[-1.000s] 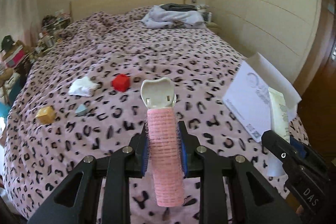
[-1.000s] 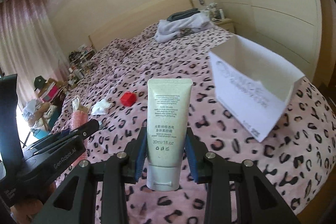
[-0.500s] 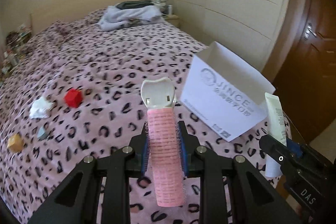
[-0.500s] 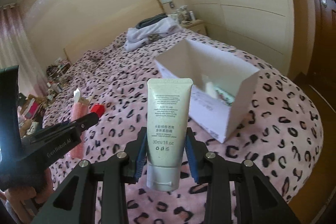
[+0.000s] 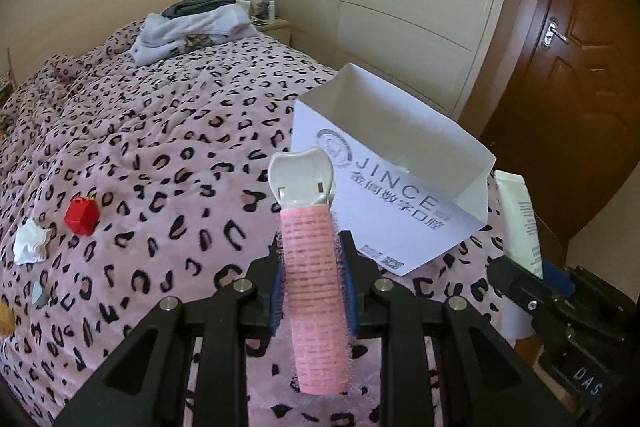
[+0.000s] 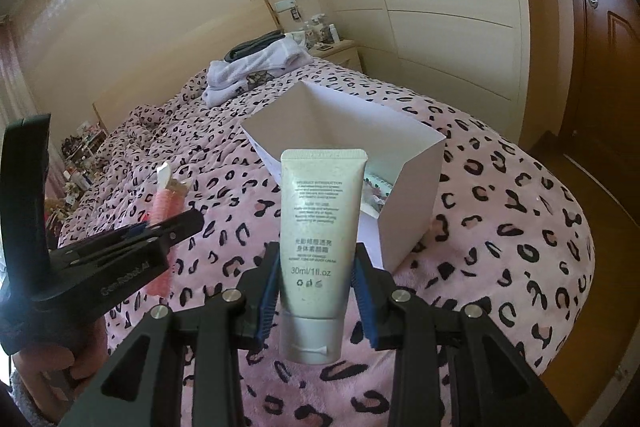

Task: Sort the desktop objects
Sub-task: 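Carry the hair roller and cream tube with both tools toward the white box, then lower the hair roller and cream tube into the white box and open both tools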

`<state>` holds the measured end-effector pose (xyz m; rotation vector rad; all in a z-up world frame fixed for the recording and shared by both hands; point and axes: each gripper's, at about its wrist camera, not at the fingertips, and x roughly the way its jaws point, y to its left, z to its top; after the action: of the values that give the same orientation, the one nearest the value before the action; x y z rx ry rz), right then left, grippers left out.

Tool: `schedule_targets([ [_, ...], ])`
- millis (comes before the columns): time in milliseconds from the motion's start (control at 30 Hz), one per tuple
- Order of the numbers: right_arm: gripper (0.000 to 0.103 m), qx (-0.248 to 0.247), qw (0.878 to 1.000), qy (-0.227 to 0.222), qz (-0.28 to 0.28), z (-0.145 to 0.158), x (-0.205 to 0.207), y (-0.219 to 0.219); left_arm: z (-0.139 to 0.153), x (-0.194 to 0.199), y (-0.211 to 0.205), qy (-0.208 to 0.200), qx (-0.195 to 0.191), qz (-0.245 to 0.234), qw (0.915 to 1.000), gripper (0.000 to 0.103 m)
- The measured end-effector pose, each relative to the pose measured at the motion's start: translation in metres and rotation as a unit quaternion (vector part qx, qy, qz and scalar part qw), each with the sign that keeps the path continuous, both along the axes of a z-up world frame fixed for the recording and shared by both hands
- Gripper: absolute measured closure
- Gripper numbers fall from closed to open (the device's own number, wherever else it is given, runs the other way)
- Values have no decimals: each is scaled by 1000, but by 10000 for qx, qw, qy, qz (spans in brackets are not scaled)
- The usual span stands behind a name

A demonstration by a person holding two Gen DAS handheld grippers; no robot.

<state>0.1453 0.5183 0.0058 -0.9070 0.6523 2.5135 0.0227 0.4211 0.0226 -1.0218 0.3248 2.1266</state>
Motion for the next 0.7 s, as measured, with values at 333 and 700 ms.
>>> schedule_targets([
  [333, 68, 25, 10000, 44, -29, 6, -5, 9, 10, 5, 29, 74, 34, -291, 9995, 79],
  [700, 68, 189, 9995, 249, -52, 25, -12, 35, 28, 3, 68, 142, 132, -474, 9987, 79],
])
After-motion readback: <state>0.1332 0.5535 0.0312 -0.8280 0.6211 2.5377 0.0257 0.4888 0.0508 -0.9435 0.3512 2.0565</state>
